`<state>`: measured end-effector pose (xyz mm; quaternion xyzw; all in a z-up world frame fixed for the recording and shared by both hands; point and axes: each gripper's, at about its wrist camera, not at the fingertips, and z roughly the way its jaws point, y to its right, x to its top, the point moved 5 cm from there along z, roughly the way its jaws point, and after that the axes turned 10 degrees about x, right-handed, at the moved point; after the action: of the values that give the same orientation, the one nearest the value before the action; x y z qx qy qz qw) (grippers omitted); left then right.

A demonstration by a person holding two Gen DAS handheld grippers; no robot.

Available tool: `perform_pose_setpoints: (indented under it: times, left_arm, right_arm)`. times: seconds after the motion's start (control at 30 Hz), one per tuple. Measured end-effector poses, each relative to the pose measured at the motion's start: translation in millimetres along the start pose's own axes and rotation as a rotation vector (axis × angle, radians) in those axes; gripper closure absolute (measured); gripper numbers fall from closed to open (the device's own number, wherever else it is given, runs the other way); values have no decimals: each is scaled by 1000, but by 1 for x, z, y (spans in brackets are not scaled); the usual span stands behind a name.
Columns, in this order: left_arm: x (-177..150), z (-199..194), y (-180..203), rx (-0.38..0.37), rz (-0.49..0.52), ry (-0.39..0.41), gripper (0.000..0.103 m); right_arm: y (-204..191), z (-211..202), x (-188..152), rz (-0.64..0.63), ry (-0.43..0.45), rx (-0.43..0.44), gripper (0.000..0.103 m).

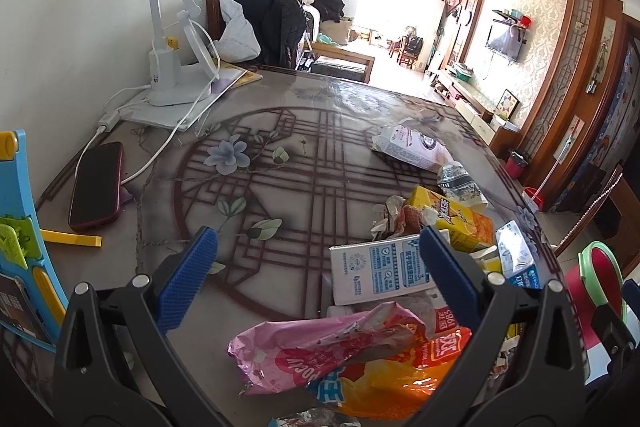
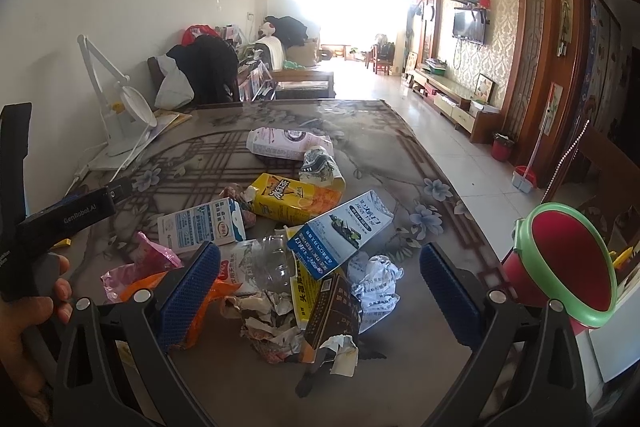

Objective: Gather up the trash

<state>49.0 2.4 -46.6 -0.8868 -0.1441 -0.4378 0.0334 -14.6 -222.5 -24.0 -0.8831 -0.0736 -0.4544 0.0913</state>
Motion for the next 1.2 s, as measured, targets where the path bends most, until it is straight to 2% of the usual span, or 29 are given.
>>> perform_pose_setpoints:
  times: [0.47,0.6,0.77,0.87,1.0,1.13,1.2]
  left_arm:
    - [1,0,-2,35,27,21,4]
    - [5,3,-13,44,5,23,4]
    - [5,11,-30,4,-71,-46,4]
    - [5,14,-38,9,-88,-70,4]
    - [4,16,-41,-8,-85,-86,4]
    - [4,23,-45,-25,-114,-120,4]
    - [5,26,-48,-31,-132,-132,4]
  right_arm:
    - [1,6,-4,-3,-36,9,7]
    - [-2,18,-12,10,-98,82,7]
    - [-17,43,-21,-40,-191,132,7]
    - [-12,60,-16,7,-227,148,7]
    - [-12,68,-6,173,-272,307,7]
    - [-54,59,-15,121,-314,417,7]
    - [-78,60,-24,65,-344,439,7]
